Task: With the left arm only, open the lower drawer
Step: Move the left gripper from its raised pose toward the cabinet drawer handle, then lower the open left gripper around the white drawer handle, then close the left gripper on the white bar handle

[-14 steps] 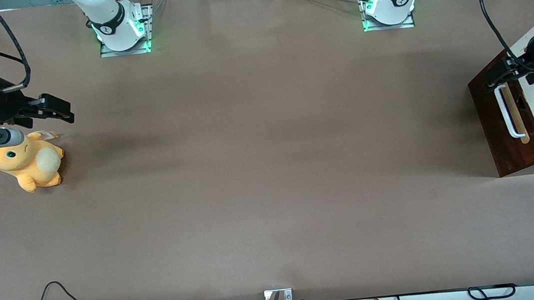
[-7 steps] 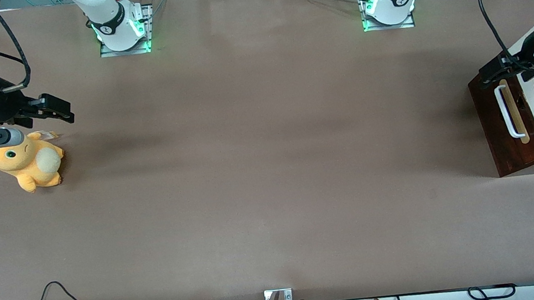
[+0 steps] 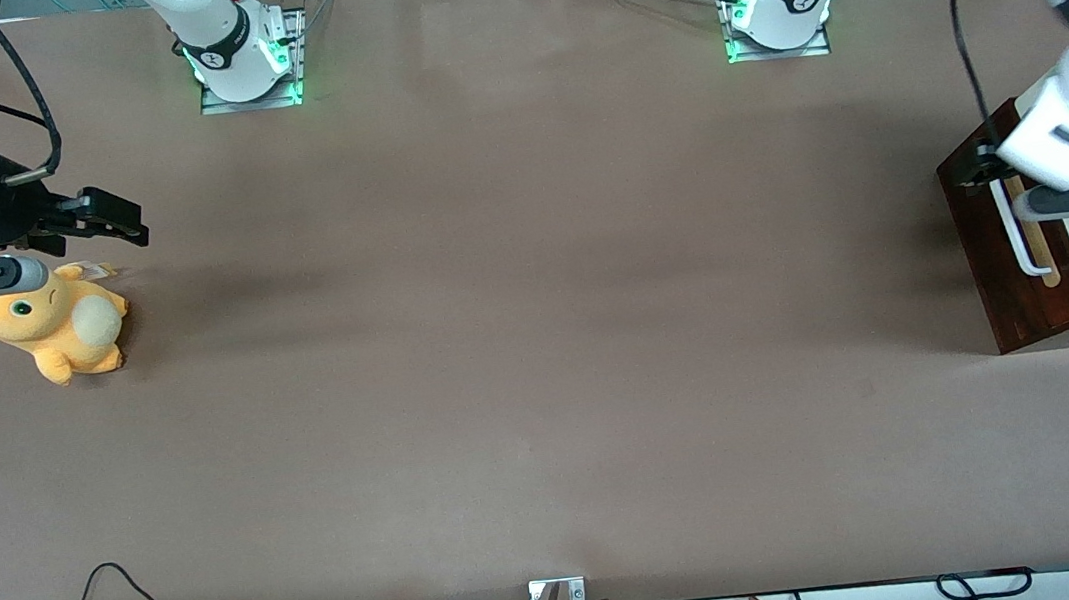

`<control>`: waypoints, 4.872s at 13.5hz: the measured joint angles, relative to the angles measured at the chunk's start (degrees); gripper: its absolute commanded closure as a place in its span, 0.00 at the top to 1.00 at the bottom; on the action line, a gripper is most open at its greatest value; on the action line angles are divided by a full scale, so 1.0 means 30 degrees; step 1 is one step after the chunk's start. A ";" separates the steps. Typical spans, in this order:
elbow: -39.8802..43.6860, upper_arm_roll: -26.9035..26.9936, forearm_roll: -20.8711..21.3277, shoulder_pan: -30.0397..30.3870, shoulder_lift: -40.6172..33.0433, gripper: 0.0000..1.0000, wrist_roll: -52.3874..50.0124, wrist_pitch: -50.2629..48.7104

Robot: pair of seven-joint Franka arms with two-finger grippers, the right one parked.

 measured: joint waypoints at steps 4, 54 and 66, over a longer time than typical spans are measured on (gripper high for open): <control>-0.2353 -0.1919 0.4450 -0.0001 0.0329 1.00 -0.4221 -0.0540; -0.8328 0.0175 2.0615 -0.0674 0.8040 0.33 -1.5827 -0.0473; -0.8314 0.0304 2.0752 -0.1245 0.8048 0.00 -1.6702 -0.0984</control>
